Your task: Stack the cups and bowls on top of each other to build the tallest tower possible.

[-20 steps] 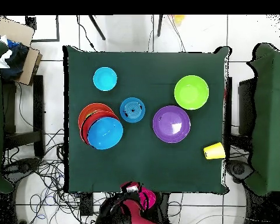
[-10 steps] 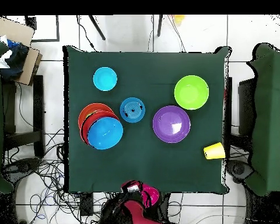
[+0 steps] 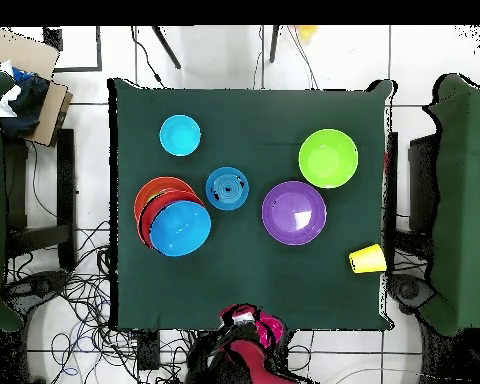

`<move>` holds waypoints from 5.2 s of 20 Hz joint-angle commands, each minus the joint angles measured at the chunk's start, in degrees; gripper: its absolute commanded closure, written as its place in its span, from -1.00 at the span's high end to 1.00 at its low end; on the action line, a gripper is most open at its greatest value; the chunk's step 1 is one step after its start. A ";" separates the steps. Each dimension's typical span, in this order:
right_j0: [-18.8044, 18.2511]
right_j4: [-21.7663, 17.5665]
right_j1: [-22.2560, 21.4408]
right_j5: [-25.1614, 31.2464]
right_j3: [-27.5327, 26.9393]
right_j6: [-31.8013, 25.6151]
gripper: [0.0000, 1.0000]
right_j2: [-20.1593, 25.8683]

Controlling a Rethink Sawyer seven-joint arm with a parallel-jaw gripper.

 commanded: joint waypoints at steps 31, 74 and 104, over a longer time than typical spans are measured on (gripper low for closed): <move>19.17 -2.94 21.39 -8.43 -11.28 8.80 -1.00 -4.23; 42.04 31.97 38.82 0.72 -32.14 11.65 -1.00 -17.68; 45.37 40.84 44.61 3.74 -39.44 12.54 -1.00 -20.88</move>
